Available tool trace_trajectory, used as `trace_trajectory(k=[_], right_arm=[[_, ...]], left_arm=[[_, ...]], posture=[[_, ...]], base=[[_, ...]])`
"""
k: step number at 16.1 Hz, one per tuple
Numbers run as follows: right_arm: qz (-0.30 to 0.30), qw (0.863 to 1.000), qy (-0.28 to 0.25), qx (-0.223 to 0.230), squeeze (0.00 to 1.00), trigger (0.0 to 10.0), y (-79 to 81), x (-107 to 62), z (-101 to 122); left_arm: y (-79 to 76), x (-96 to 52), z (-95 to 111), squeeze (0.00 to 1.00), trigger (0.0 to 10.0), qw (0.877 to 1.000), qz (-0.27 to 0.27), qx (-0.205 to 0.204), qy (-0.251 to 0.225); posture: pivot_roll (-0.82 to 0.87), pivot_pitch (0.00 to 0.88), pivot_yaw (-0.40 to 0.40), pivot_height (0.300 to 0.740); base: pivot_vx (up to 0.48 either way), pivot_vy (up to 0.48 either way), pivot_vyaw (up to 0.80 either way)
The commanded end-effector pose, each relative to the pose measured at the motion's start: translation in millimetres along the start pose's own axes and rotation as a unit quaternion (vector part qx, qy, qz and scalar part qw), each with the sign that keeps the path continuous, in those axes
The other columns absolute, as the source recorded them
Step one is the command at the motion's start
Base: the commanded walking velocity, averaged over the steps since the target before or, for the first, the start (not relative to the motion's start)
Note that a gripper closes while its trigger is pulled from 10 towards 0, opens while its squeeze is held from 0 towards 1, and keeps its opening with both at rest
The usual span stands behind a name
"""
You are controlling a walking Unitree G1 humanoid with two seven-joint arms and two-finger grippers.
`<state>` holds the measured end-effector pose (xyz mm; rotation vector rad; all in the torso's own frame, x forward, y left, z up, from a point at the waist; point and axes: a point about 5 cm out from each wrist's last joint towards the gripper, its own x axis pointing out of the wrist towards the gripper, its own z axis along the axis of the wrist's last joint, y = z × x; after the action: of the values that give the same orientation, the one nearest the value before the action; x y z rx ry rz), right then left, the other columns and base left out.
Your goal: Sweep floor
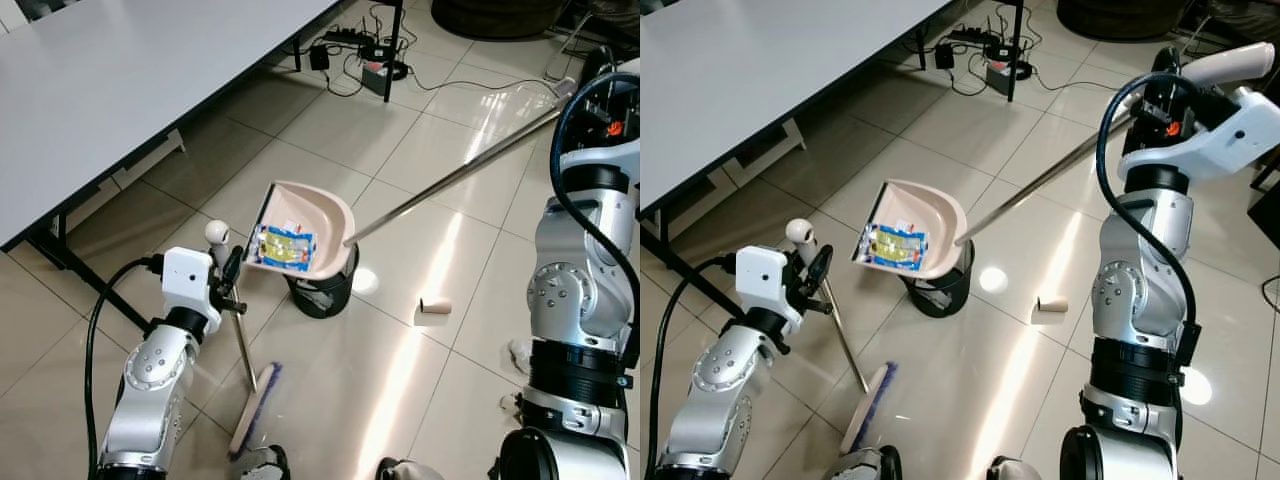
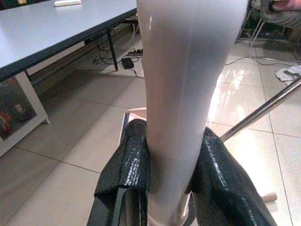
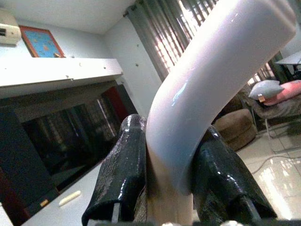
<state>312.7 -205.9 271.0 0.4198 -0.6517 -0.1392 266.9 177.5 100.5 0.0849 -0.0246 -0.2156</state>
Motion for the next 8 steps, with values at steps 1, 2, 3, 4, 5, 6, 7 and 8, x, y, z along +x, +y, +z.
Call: trace_trajectory(k=[1,2,3,4,5,6,7,8], right_arm=[[0.013,1.0,-0.02,0.013,0.0,10.0,4.3,0.1,11.5],[0.014,1.0,-0.02,0.014,0.0,10.0,3.9,0.5,13.0],[0.014,1.0,-0.019,0.015,0.0,10.0,3.6,0.3,13.7],[0.013,1.0,-0.017,0.017,0.0,10.0,3.3,-0.3,13.6],[0.013,1.0,-0.014,0.018,0.0,10.0,3.4,-1.1,13.2],[0.014,1.0,-0.011,0.02,0.0,10.0,4.0,-2.2,12.7],[0.013,1.0,-0.009,0.022,0.0,10.0,4.4,-2.1,11.9],[0.012,1.0,-0.003,0.023,0.0,10.0,4.8,-2.7,9.8]], left_arm=[[2.7,-2.2,-1.9,0.0,10.0,1.0,0.007,0.0,-0.002],[1.8,-2.7,-2.6,0.0,10.0,1.0,0.006,-0.003,-0.002],[1.3,-2.6,-2.5,0.0,10.0,1.0,0.006,-0.004,-0.004],[0.9,-2.5,-2.2,0.0,10.0,1.0,0.005,-0.004,-0.006],[0.6,-2.5,-1.7,0.0,10.0,1.0,0.004,-0.004,-0.009],[0.4,-2.2,-1.2,0.0,10.0,1.0,0.003,-0.004,-0.011],[0.2,-0.3,0.2,0.0,10.0,1.0,0.002,-0.004,-0.013],[-0.1,1.5,1.7,0.0,10.0,1.0,0.002,-0.005,-0.016]], posture=[[-0.03,0.09,0.046,0.74],[-0.04,0.084,0.042,0.74],[-0.03,0.077,0.039,0.74],[-0.03,0.071,0.038,0.74],[-0.03,0.068,0.039,0.74],[-0.03,0.067,0.04,0.74],[-0.03,0.073,0.042,0.74],[-0.03,0.072,0.043,0.74]], base=[[0.337,0.0,0.0],[0.345,0.0,0.0],[0.368,0.0,0.0],[0.368,0.0,0.0],[0.394,0.0,0.0],[0.401,0.0,0.0],[0.401,0.0,0.0],[0.401,0.0,0.0]])
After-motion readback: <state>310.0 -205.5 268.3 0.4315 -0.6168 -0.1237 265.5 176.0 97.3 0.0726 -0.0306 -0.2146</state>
